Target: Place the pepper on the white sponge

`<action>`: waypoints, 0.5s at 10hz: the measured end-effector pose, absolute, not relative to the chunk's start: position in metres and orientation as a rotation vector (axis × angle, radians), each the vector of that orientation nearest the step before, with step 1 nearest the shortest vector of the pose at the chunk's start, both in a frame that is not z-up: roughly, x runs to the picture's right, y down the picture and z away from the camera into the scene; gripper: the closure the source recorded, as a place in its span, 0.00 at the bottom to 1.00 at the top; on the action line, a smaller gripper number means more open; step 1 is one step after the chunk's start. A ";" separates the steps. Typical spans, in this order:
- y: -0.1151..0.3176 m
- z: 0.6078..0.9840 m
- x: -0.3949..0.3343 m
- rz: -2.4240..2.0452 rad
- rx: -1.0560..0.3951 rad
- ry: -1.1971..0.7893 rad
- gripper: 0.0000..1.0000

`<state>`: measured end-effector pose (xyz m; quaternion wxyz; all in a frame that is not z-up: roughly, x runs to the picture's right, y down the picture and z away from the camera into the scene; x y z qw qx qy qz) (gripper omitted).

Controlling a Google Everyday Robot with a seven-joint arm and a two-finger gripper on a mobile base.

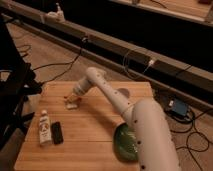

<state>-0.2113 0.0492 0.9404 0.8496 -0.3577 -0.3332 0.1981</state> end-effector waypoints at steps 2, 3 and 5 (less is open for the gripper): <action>0.044 0.934 -0.209 0.411 -0.731 -0.695 0.23; 0.041 0.931 -0.207 0.410 -0.720 -0.692 0.23; 0.026 0.919 -0.199 0.406 -0.672 -0.688 0.23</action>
